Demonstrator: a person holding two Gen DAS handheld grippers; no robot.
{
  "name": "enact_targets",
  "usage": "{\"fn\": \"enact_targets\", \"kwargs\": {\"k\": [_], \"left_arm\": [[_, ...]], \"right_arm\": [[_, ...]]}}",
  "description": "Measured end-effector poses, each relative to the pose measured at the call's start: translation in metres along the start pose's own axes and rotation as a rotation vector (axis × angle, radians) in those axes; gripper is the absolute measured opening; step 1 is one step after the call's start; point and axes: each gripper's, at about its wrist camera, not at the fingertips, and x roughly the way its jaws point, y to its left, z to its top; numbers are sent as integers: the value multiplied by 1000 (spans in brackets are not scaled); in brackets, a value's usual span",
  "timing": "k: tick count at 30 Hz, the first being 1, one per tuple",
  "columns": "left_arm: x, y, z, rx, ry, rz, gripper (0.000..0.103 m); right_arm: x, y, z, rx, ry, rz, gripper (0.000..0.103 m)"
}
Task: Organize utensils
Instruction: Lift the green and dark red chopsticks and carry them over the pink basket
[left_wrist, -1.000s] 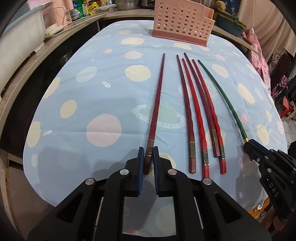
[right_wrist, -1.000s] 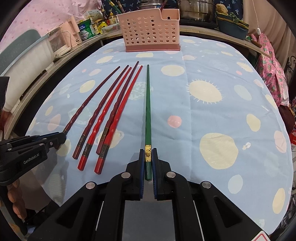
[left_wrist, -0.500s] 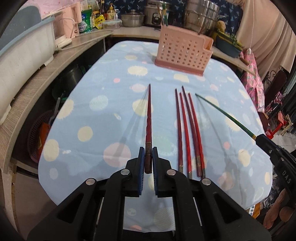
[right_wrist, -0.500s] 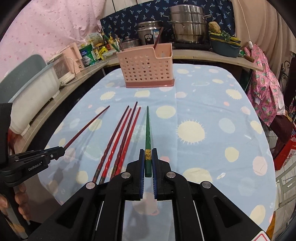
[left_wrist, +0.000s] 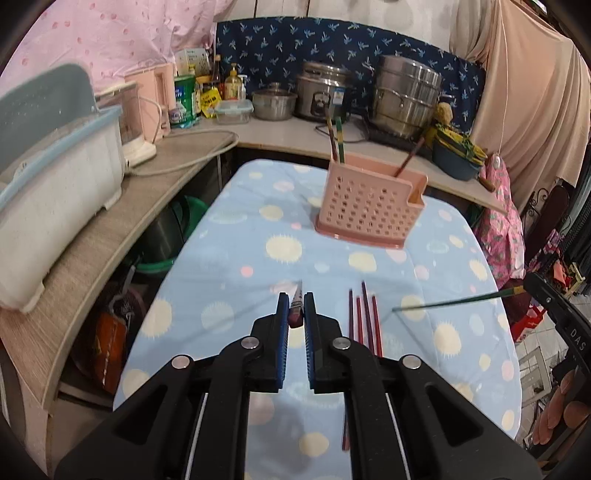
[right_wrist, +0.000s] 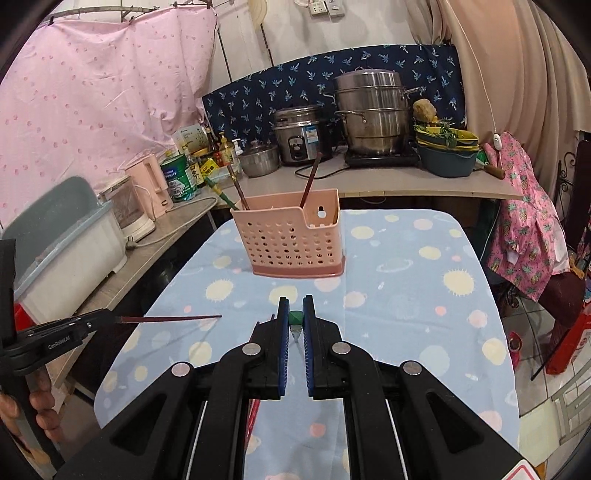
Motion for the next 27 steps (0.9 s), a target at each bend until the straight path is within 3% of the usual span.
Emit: {"fn": "enact_targets", "kwargs": {"k": [7, 18, 27], "left_arm": [[13, 1, 44, -16, -48, 11, 7], [36, -3, 87, -15, -47, -9, 7], [15, -27, 157, -18, -155, -102, 7]], "right_arm": [[17, -5, 31, 16, -27, 1, 7], [38, -7, 64, 16, -50, -1, 7], [38, -5, 138, 34, -162, 46, 7]]}}
